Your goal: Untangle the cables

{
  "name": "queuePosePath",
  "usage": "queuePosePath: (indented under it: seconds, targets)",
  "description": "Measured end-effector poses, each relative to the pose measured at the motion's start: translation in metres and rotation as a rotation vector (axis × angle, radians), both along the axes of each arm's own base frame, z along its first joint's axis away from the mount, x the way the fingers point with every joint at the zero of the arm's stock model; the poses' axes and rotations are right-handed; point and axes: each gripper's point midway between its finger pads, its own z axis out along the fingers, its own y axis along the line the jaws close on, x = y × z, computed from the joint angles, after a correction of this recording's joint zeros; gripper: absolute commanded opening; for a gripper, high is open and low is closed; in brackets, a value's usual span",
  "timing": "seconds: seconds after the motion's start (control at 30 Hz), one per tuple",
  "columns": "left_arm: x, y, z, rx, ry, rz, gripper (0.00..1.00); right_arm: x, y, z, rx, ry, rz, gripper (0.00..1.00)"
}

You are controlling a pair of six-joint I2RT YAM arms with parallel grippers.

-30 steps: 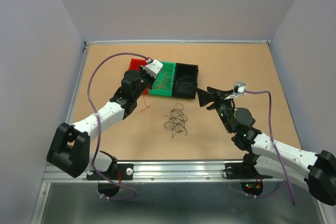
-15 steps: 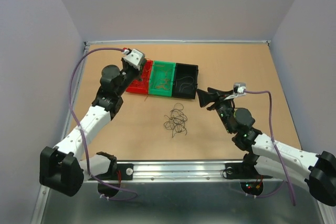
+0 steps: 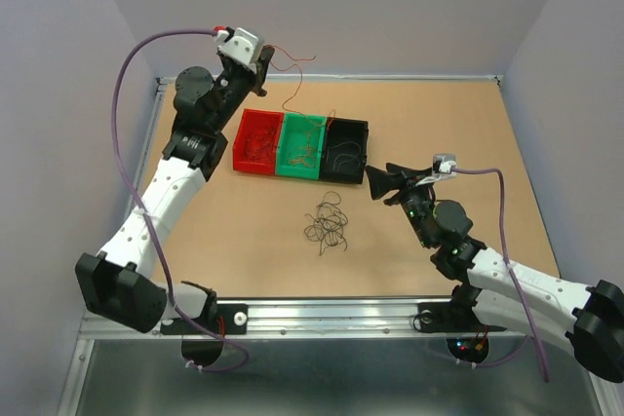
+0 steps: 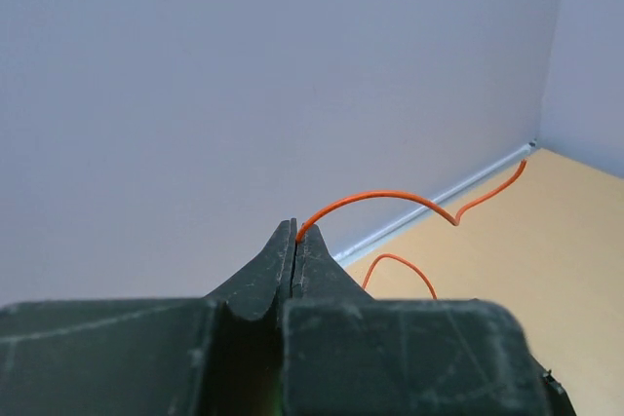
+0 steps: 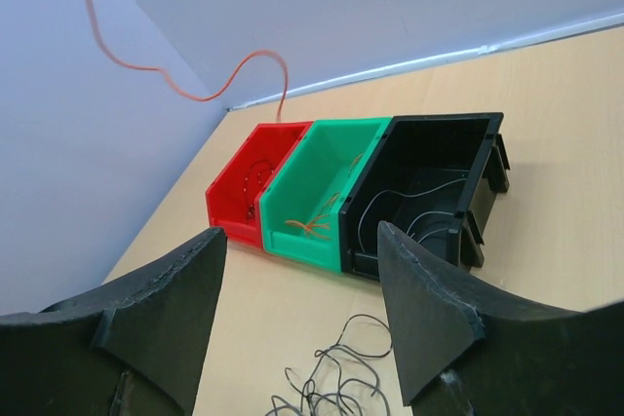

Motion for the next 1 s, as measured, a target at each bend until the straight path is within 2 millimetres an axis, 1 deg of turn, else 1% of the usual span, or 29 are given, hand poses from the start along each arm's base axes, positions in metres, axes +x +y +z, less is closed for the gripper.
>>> queuePosePath:
  seconds: [0.07,0.1,0.13,0.17,0.2,0.27,0.3,0.33,0.37,0.4,0.43,0.47,0.53,0.6,0.63,0.67,0.7,0.73,0.8,0.83,0.87,0.9,0.93,0.97,1.0]
  targets:
    - [0.015,-0.005,-0.019,0.019,0.046,0.004,0.0,0.0,0.0,0.0,-0.001,0.0,0.0,0.69]
    - [0.023,-0.007,-0.032,0.033,0.072,0.008,0.0,0.0,0.0,0.0,-0.001,0.0,0.0,0.68]
    - [0.032,-0.009,-0.047,0.05,0.101,0.016,0.0,0.0,0.0,0.0,-0.001,0.0,0.0,0.68]
    - [0.043,-0.011,-0.07,0.072,0.142,0.028,0.0,0.0,0.0,0.0,0.0,0.0,0.0,0.68]
    - [0.047,-0.012,-0.08,0.084,0.16,0.033,0.0,0.0,0.0,0.0,0.0,0.0,0.0,0.68]
    - [0.063,-0.013,-0.128,0.135,0.242,0.057,0.0,0.0,0.0,0.0,0.0,-0.001,0.0,0.68]
    - [0.07,-0.014,-0.159,0.173,0.293,0.062,0.0,0.0,-0.001,0.001,0.001,-0.001,0.0,0.68]
    - [0.072,-0.015,-0.171,0.186,0.313,0.063,0.0,-0.001,-0.001,0.001,0.002,-0.002,0.0,0.68]
    - [0.075,-0.016,-0.204,0.226,0.368,0.057,0.0,-0.001,-0.001,0.002,0.003,-0.004,0.0,0.68]
    - [0.076,-0.017,-0.223,0.25,0.399,0.05,0.0,-0.001,-0.002,0.003,0.007,-0.007,0.0,0.68]
    - [0.075,-0.018,-0.249,0.286,0.44,0.04,0.0,-0.002,-0.002,0.004,0.009,-0.009,0.0,0.68]
    - [0.072,-0.021,-0.282,0.335,0.5,0.03,0.0,-0.002,-0.002,0.005,0.011,-0.011,-0.001,0.68]
    - [0.069,-0.03,-0.332,0.424,0.59,0.014,0.0,-0.002,-0.003,0.007,0.014,-0.014,-0.001,0.68]
    - [0.07,-0.042,-0.381,0.521,0.684,0.019,0.0,-0.002,-0.003,0.006,0.013,-0.013,-0.001,0.68]
    - [0.07,-0.045,-0.404,0.56,0.73,0.024,0.0,-0.002,-0.003,0.006,0.013,-0.013,-0.001,0.68]
    - [0.073,-0.05,-0.415,0.608,0.739,0.036,0.04,-0.002,-0.003,0.006,0.012,-0.013,-0.001,0.68]
    - [0.075,-0.056,-0.416,0.615,0.743,0.026,0.14,-0.002,-0.003,0.006,0.011,-0.013,-0.001,0.68]
    - [0.075,-0.059,-0.417,0.624,0.747,0.033,0.26,-0.002,-0.003,0.006,0.009,-0.013,-0.002,0.68]
    - [0.071,-0.055,-0.422,0.637,0.776,0.036,0.43,-0.003,-0.003,0.006,0.009,-0.013,-0.002,0.68]
    - [0.07,-0.05,-0.424,0.637,0.793,0.044,0.47,-0.003,-0.003,0.006,0.008,-0.013,-0.001,0.68]
    - [0.071,-0.048,-0.423,0.632,0.793,0.05,0.53,-0.003,-0.003,0.006,0.007,-0.012,-0.001,0.69]
    - [0.071,-0.044,-0.422,0.622,0.796,0.054,0.56,-0.003,-0.003,0.005,0.006,-0.011,-0.002,0.7]
    - [0.068,-0.04,-0.42,0.617,0.798,0.058,0.58,-0.003,-0.003,0.005,0.005,-0.01,-0.001,0.7]
    - [0.062,-0.034,-0.417,0.607,0.799,0.064,0.64,-0.003,-0.003,0.004,0.001,-0.008,-0.001,0.71]
    - [0.056,-0.028,-0.409,0.598,0.798,0.067,0.67,-0.002,-0.003,0.003,-0.003,-0.005,-0.001,0.71]
